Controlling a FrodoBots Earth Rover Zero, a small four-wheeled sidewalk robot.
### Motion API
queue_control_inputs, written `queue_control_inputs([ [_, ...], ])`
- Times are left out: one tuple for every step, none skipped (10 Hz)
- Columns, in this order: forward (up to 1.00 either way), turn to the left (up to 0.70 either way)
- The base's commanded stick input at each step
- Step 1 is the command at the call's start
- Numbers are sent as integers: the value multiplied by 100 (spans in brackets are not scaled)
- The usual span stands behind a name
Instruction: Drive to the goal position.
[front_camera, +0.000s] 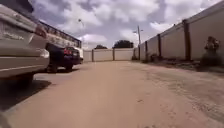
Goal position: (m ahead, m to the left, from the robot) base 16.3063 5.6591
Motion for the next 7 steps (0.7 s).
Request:
queue_control_inputs([
  [85,0],
  [85,0],
  [85,0],
  [85,0],
  [85,0],
  [85,-2],
  [85,-5],
])
